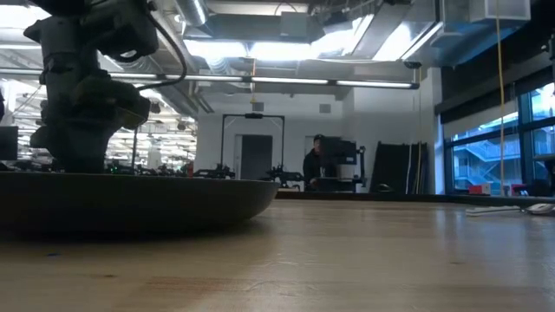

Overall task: Pick and place plate/cup/fork/spoon on tray
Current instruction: Prepare the black plate

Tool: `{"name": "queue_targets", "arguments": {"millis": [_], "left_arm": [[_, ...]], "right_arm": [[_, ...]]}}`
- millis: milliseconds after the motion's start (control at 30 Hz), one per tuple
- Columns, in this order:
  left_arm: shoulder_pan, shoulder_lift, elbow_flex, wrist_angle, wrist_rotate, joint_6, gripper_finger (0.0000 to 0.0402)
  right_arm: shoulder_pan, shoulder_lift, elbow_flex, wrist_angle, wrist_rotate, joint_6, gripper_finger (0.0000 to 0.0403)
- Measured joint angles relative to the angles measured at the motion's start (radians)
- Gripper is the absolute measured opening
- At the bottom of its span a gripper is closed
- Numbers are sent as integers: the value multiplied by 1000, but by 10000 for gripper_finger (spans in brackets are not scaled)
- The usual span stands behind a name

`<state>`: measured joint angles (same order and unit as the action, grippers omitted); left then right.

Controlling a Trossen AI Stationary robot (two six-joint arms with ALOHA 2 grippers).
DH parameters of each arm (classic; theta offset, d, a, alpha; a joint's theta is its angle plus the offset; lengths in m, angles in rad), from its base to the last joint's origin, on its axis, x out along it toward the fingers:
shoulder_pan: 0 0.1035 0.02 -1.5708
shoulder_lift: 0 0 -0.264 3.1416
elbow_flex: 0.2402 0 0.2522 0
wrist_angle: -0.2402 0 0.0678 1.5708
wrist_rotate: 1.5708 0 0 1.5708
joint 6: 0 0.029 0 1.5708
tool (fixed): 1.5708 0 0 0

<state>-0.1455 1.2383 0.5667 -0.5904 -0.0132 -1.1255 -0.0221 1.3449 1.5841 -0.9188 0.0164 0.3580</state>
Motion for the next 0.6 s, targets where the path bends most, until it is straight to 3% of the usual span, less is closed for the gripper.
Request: {"name": "queue_targets", "arguments": {"millis": [167,333,600], "left_arm": [[2,0,0,18,-5,7,72],[17,0,0,16,-7,11,13],[91,-2,0,96,-26,35,4]], "right_arm": [[0,0,0,0,0,0,53],[0,0,0,0,0,0,53],[0,0,0,0,0,4,53]]}}
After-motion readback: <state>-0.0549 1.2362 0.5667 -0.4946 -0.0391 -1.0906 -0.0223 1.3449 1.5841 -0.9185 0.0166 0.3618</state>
